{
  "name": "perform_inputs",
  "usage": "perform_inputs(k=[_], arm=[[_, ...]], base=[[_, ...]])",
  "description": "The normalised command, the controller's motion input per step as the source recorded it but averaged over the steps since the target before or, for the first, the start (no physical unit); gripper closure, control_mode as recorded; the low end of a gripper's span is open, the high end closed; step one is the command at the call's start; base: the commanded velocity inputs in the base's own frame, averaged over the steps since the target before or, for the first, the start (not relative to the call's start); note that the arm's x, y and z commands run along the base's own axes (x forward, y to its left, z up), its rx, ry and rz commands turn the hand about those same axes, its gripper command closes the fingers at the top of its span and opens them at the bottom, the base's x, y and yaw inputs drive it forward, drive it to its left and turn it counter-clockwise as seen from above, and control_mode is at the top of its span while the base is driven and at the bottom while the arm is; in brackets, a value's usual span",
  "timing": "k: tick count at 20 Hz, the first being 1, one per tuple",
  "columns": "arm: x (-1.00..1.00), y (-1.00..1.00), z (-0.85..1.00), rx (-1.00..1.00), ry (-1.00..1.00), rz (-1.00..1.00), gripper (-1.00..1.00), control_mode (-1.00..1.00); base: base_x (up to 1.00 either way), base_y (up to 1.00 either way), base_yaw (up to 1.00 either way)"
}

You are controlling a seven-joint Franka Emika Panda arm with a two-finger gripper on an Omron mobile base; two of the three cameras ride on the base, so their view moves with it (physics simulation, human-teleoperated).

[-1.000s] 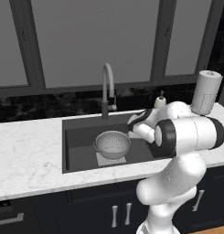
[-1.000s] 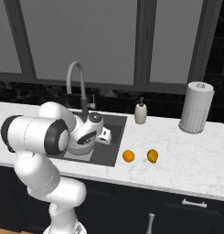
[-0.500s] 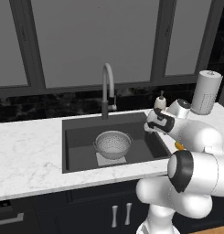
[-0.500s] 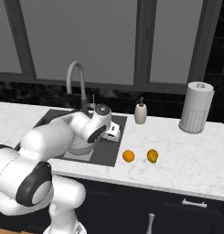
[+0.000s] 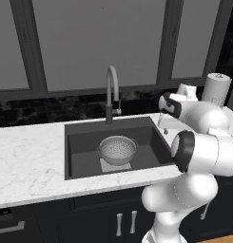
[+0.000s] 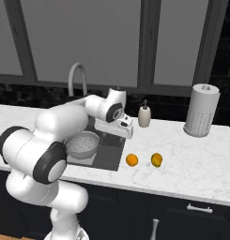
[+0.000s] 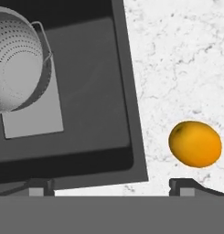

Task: Put the colander in the sink, put the mango, orange in the colander, and turn on the sink faucet and pour water over the colander.

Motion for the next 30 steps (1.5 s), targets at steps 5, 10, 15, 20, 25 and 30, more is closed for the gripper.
perform_inputs(k=[5, 10, 15, 20, 25, 30], arm=[[-0.16, 0.00, -0.57, 0.00, -0.01, 0.00, -1.00, -1.00], [-0.12, 0.00, -0.47, 0.00, -0.05, 0.00, -1.00, -1.00], [-0.01, 0.00, -0.32, -0.12, 0.00, 0.00, -1.00, -1.00], [0.00, -0.05, -0.05, -0.23, 0.01, 0.00, -1.00, -1.00], [-0.19, -0.19, 0.06, -0.02, -0.12, 0.00, -1.00, -1.00], [-0.43, -0.06, 0.10, 0.02, -0.20, 0.00, -1.00, -1.00]], base=[[0.00, 0.00, 0.00], [0.00, 0.00, 0.00], [0.00, 0.00, 0.00], [0.00, 0.00, 0.00], [0.00, 0.00, 0.00], [0.00, 0.00, 0.00]])
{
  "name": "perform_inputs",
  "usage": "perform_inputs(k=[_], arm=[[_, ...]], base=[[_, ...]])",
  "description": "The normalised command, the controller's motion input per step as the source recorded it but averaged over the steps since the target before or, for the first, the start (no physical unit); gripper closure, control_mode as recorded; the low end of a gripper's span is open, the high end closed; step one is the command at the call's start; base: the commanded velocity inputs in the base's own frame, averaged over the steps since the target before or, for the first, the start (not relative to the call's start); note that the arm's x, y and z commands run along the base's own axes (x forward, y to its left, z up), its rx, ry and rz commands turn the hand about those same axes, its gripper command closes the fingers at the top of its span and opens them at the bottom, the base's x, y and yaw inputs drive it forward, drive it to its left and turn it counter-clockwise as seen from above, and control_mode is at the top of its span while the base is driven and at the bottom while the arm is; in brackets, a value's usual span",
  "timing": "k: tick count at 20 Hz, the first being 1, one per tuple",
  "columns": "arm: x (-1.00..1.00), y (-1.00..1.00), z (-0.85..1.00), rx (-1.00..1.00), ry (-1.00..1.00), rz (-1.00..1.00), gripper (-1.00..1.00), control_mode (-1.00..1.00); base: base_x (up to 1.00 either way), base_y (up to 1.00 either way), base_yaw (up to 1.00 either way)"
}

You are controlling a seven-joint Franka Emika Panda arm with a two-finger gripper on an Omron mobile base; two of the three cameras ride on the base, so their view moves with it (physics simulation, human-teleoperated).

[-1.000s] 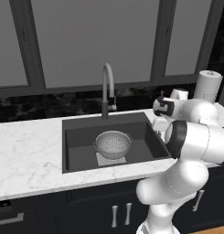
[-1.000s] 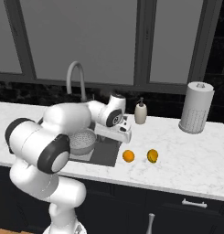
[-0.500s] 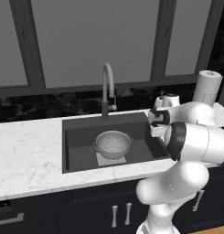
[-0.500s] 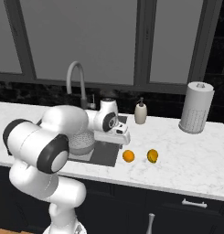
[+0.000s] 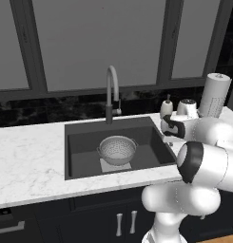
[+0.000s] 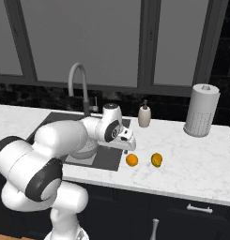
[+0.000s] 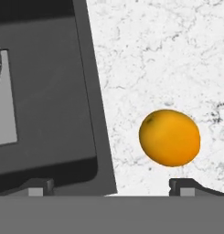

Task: Put the colander in the sink, put the mango, orange in the colander, and turn on the sink faucet and pour water over the colander.

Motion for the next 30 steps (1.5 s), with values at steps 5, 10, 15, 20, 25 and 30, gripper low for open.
perform_inputs(k=[5, 10, 15, 20, 25, 30], arm=[[-0.06, -0.14, 0.05, 0.01, -0.09, 0.00, -1.00, -1.00], [0.28, -0.33, 0.04, 0.00, 0.00, 0.00, -1.00, -1.00], [0.08, -0.48, 0.25, 0.02, 0.02, 0.00, -1.00, -1.00], [0.00, -0.30, 0.02, 0.04, 0.01, 0.00, -1.00, -1.00], [0.00, 0.05, -0.16, 0.02, 0.04, 0.01, -1.00, -1.00], [0.00, 0.07, -0.32, 0.00, 0.05, 0.01, -1.00, -1.00]], base=[[0.00, 0.00, 0.00], [0.00, 0.00, 0.00], [0.00, 0.00, 0.00], [0.00, 0.00, 0.00], [0.00, 0.00, 0.00], [0.00, 0.00, 0.00]])
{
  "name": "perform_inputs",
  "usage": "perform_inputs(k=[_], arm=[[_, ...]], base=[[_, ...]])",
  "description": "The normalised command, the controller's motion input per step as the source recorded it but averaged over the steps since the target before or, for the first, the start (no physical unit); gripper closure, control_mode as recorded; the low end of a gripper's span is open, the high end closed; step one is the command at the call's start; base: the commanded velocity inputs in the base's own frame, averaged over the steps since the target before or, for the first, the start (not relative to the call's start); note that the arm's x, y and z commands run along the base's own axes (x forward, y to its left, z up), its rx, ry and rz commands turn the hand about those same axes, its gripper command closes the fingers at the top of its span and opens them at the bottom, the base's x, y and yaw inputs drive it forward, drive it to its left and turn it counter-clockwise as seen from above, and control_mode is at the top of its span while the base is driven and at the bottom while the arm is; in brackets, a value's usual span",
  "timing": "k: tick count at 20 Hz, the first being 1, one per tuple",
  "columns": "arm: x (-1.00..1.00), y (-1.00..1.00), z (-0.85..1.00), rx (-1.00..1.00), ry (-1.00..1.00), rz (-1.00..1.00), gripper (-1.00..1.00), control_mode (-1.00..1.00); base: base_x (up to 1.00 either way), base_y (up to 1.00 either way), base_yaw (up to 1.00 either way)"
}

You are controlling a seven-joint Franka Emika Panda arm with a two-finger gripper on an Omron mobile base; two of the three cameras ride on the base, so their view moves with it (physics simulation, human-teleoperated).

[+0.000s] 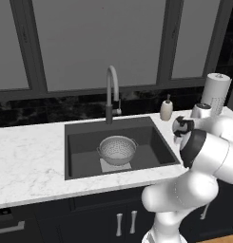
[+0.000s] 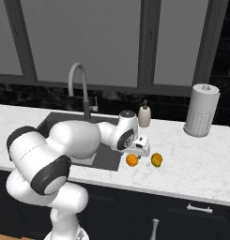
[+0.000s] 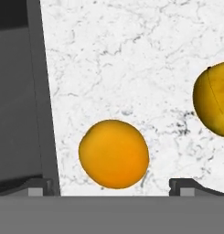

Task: Put the colander in the sink, put the mango, orange in the colander, and turn on the sink faucet and pour water over the colander.

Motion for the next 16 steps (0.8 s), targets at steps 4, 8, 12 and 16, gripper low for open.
perform_inputs(k=[4, 8, 12, 16], arm=[[0.00, 0.00, -0.66, 0.00, 0.01, 0.00, -1.00, -1.00], [0.00, 0.00, -0.52, 0.00, 0.00, 0.00, -1.00, -1.00], [0.00, 0.00, -0.01, 0.00, 0.00, 0.00, 1.00, -1.00], [0.00, 0.00, 0.00, 0.00, 0.00, 0.00, 1.00, -1.00]], base=[[0.00, 0.00, 0.00], [0.00, 0.00, 0.00], [0.00, 0.00, 0.00], [0.00, 0.00, 0.00]])
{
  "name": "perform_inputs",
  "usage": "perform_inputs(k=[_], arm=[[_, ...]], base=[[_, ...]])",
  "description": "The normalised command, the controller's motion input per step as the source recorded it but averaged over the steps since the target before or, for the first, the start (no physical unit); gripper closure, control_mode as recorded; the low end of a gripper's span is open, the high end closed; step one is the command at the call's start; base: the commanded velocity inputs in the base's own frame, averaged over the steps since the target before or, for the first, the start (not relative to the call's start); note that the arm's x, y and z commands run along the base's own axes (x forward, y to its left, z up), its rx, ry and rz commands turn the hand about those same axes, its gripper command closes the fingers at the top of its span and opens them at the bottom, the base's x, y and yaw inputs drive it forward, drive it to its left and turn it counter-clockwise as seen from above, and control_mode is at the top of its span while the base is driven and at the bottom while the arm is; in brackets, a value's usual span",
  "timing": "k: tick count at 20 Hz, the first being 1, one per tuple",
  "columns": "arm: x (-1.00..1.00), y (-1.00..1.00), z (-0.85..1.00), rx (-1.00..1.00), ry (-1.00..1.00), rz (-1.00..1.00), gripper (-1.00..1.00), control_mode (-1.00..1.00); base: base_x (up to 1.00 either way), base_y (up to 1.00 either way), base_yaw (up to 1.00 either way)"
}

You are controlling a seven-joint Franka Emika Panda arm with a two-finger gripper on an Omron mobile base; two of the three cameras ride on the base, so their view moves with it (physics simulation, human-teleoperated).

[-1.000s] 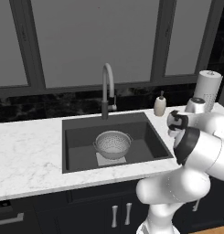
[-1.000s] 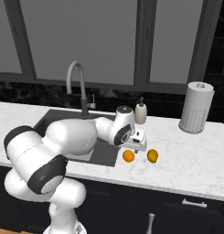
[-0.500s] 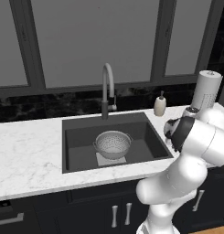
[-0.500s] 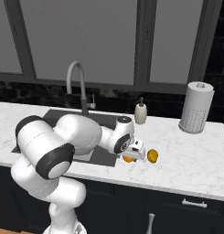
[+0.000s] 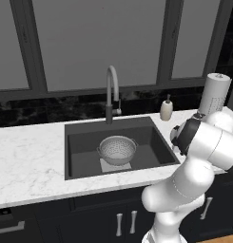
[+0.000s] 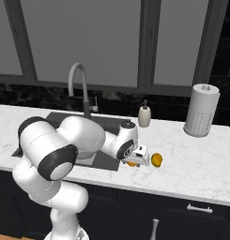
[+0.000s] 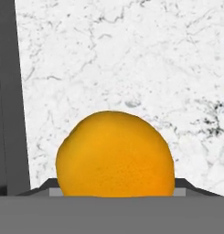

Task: Put the colander in the sink, put the mango, orange in the colander, and turn on the sink faucet and pour water over the colander.

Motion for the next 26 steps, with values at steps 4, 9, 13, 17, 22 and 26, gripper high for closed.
perform_inputs(k=[4, 9, 13, 17, 22, 26], arm=[[0.00, 0.00, 0.00, 0.00, -0.03, 0.00, 1.00, -1.00], [-0.39, 0.13, 0.51, 0.00, -0.18, 0.02, 1.00, -1.00], [-0.28, 0.76, 0.66, 0.01, -0.21, 0.15, 1.00, -1.00], [0.04, 0.71, 0.29, 0.03, -0.15, 0.22, 1.00, -1.00], [0.29, 0.47, 0.14, 0.03, -0.07, 0.31, 1.00, -1.00], [0.62, 0.25, 0.10, 0.04, 0.00, 0.32, 1.00, -1.00]], base=[[0.00, 0.00, 0.00], [0.00, 0.00, 0.00], [0.00, 0.00, 0.00], [0.00, 0.00, 0.00], [0.00, 0.00, 0.00], [0.00, 0.00, 0.00]])
